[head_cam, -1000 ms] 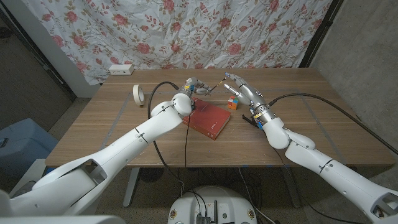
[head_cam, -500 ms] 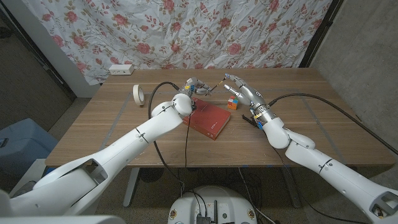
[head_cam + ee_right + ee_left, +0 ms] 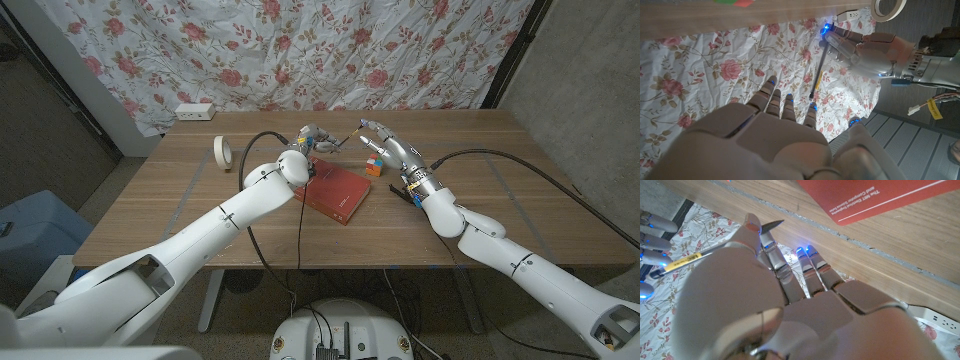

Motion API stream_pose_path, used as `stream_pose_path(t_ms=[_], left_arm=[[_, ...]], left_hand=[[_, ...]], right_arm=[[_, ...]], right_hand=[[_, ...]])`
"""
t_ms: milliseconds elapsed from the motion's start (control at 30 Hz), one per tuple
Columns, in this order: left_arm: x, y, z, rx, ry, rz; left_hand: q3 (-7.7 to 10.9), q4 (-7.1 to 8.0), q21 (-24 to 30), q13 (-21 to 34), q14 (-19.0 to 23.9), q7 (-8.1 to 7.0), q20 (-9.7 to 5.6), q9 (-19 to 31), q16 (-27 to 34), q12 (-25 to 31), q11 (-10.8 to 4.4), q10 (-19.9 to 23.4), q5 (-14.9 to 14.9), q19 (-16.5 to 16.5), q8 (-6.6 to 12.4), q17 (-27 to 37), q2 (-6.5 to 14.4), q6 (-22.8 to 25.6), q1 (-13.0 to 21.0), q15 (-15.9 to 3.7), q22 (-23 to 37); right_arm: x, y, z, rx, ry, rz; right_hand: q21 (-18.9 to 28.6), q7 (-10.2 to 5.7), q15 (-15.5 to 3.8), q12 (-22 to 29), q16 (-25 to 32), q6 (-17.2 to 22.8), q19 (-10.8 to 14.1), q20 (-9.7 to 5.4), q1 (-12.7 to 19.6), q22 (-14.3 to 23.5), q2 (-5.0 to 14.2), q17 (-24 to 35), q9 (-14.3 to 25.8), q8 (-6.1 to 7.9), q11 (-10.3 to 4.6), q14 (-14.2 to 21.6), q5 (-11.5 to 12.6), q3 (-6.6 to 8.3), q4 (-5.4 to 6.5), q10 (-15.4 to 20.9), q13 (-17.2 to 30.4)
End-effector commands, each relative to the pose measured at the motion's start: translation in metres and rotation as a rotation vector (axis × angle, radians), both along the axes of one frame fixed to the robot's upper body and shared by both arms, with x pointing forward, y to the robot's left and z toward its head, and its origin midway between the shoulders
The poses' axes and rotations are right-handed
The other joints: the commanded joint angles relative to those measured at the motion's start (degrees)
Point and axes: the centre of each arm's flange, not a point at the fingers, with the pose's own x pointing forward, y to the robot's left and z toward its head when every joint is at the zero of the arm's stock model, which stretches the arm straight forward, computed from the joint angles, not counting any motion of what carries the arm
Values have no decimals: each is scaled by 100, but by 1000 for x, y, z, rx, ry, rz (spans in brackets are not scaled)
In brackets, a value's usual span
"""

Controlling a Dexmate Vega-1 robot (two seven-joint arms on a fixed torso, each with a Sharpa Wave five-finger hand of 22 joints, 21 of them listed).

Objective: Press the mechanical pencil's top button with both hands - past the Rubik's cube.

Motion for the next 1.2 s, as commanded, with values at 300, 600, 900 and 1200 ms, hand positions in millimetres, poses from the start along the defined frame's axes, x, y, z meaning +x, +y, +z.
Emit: stream_pose_path(t_ms=[300,600,900,1200], left_arm=[[0,1,-1,0,-3,-3],[1,1,-3,1,1,-4],[1,1,-3,1,-2,-9],[2,0,-3,0,0,-6]], left_hand=[[-37,15,5,25,46,-1,-333,16,8,41,-127,161,24,20,50,-2,44,14,4,-935,7],[-44,13,2,25,45,6,-334,16,7,39,-129,155,24,14,49,-2,44,9,8,-936,7],[-49,13,1,25,44,-2,-337,16,6,37,-128,148,24,11,49,-2,45,9,7,-934,7],[-57,16,0,25,45,-7,-340,17,6,35,-126,141,25,7,50,-2,50,8,6,-934,6]], right_arm=[[3,0,-3,18,19,16],[3,-2,-3,35,15,22],[2,-6,-2,49,7,21],[3,-10,-3,59,11,18]], right_hand=[[24,0,-27,38,10,64,4,-37,-59,10,63,23,-5,-7,-23,17,30,4,39,-54,-7],[27,6,-21,43,16,67,8,-39,-58,10,64,22,-5,-15,-32,28,35,8,46,-55,-7],[34,10,-33,54,25,75,25,-48,-58,10,65,21,-5,-21,-44,47,39,12,55,-38,-7],[36,8,-29,64,28,84,36,-47,-54,10,62,19,-5,-24,-46,51,42,16,61,-19,-7]])
